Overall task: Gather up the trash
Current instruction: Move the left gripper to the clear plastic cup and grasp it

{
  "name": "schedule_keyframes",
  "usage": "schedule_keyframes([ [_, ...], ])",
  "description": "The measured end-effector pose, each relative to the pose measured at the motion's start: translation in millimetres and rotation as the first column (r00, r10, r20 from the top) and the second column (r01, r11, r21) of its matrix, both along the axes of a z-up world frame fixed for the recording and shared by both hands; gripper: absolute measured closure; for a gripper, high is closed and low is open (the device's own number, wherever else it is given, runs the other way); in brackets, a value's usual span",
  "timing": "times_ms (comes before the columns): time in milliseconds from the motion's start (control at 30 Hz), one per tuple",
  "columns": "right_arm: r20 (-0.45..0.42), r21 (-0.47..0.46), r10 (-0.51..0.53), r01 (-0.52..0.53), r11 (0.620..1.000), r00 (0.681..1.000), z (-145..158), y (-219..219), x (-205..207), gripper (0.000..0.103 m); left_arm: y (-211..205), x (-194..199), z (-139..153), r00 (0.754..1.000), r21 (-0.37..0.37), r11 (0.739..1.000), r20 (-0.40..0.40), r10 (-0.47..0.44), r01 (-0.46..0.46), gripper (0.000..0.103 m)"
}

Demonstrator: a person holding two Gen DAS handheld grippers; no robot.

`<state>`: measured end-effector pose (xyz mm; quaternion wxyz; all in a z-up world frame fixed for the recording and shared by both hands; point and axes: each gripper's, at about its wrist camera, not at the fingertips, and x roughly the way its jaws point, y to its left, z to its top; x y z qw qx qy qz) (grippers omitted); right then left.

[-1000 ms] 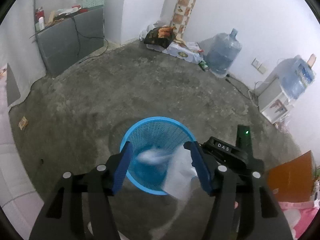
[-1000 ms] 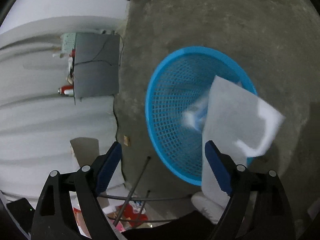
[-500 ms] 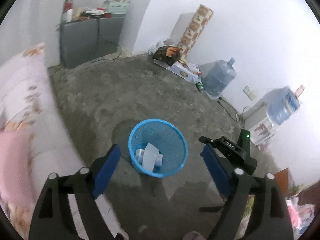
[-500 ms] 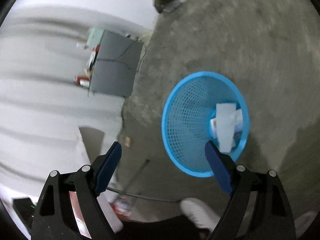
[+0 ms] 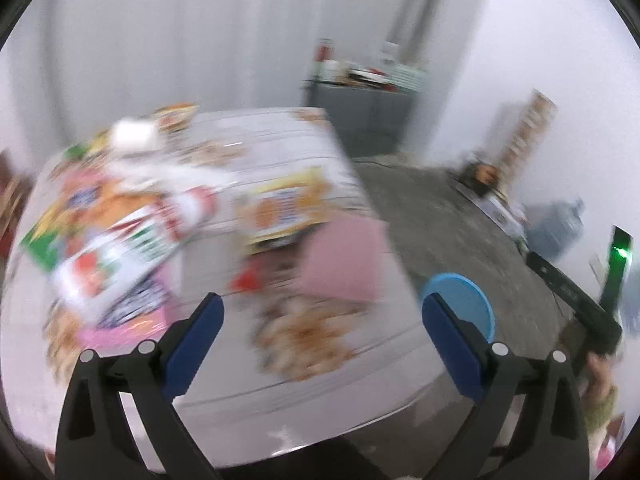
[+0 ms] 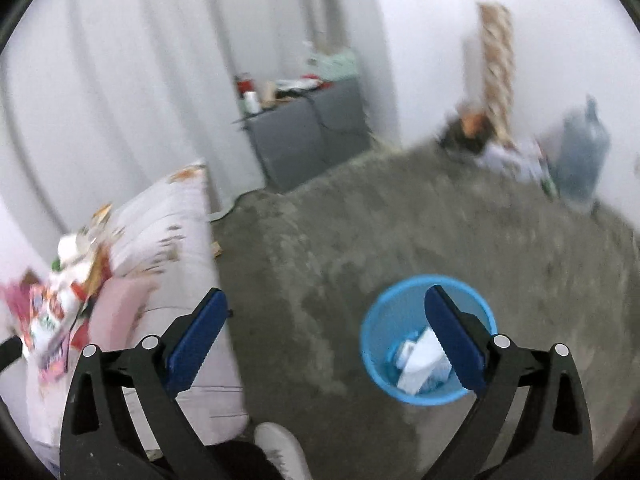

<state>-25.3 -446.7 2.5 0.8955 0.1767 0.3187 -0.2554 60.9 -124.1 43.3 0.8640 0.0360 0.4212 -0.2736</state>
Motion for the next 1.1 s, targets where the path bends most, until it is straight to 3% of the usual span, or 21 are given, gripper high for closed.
schedule_keyframes([
  [200,-0.030,-0.165,0.147,-0.150,0.975,0.989,25.9,73.7,32.0,0.008,71.5,8.8,5.8,0.984,-0.008,0.986,0.057,0.167,-0.167,0.006],
  [367,-0.051,-0.234,0.258,-0.263,0.936,0.965,42.1,114.6,57.2,0.008,108.7,20.3,7.3,0.971,-0.040,0.976,0.096,0.218,-0.215,0.006],
  [567,0.062,-0.071,0.379,-0.375,0.924,0.923,55.0,128.0,78.7,0.008,144.0,40.3,8.9,0.970,-0.114,0.970,0.090,0.224,-0.214,0.006],
  [833,0.102,0.185,0.373,-0.386,0.904,0.922,56.0,127.5,120.1,0.008,175.6,85.3,23.7,0.976,-0.244,0.951,0.053,0.209,-0.191,0.006],
  [1000,0.106,0.266,0.364,-0.379,0.886,0.925,51.0,130.1,139.1,0.012,180.5,123.6,38.8,0.979,-0.255,0.951,0.066,0.195,-0.173,0.006],
  [1100,0.091,0.274,0.368,-0.378,0.884,0.926,49.4,131.0,149.2,0.015,167.6,147.0,48.2,0.991,-0.259,0.959,0.040,0.127,-0.112,0.006],
])
